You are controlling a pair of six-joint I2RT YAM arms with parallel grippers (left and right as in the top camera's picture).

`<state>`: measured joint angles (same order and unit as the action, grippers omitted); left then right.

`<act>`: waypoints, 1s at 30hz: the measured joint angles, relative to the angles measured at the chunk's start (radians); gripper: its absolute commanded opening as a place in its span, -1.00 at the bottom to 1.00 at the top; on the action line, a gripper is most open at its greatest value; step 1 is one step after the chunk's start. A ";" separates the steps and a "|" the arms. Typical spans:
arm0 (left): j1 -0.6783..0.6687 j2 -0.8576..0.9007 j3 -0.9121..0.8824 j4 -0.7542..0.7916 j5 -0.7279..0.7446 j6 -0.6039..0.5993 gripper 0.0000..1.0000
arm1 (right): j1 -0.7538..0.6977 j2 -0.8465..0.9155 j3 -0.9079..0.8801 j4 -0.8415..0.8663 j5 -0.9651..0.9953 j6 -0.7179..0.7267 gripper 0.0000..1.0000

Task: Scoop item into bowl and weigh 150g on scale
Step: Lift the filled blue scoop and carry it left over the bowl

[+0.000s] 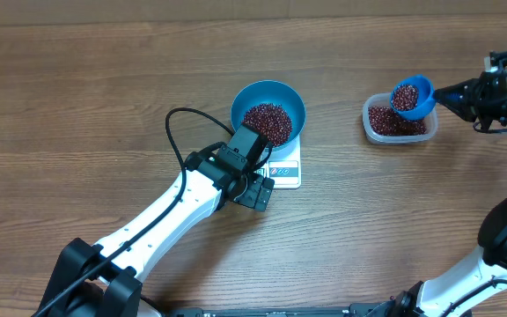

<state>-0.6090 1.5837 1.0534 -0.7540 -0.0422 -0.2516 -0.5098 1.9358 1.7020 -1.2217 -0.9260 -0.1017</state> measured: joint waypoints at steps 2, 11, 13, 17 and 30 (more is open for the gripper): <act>0.000 0.000 0.000 0.000 0.000 0.000 0.99 | 0.000 0.000 0.000 0.013 -0.061 -0.001 -0.93; 0.000 0.000 0.000 0.000 0.000 0.000 0.99 | 0.005 0.000 0.002 0.098 -0.330 0.020 -0.93; 0.000 0.000 0.000 0.000 0.000 0.000 0.99 | 0.012 0.000 0.002 0.098 -0.346 0.024 -0.93; 0.000 0.000 0.000 0.000 0.000 0.000 0.99 | 0.051 0.000 0.002 0.113 -0.342 0.050 -0.92; 0.000 0.000 0.000 0.000 0.000 0.000 0.99 | 0.284 0.003 0.098 0.227 -0.138 0.225 -0.93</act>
<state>-0.6090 1.5837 1.0534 -0.7540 -0.0422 -0.2516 -0.2260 1.9388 1.8000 -0.9943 -1.0641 0.1238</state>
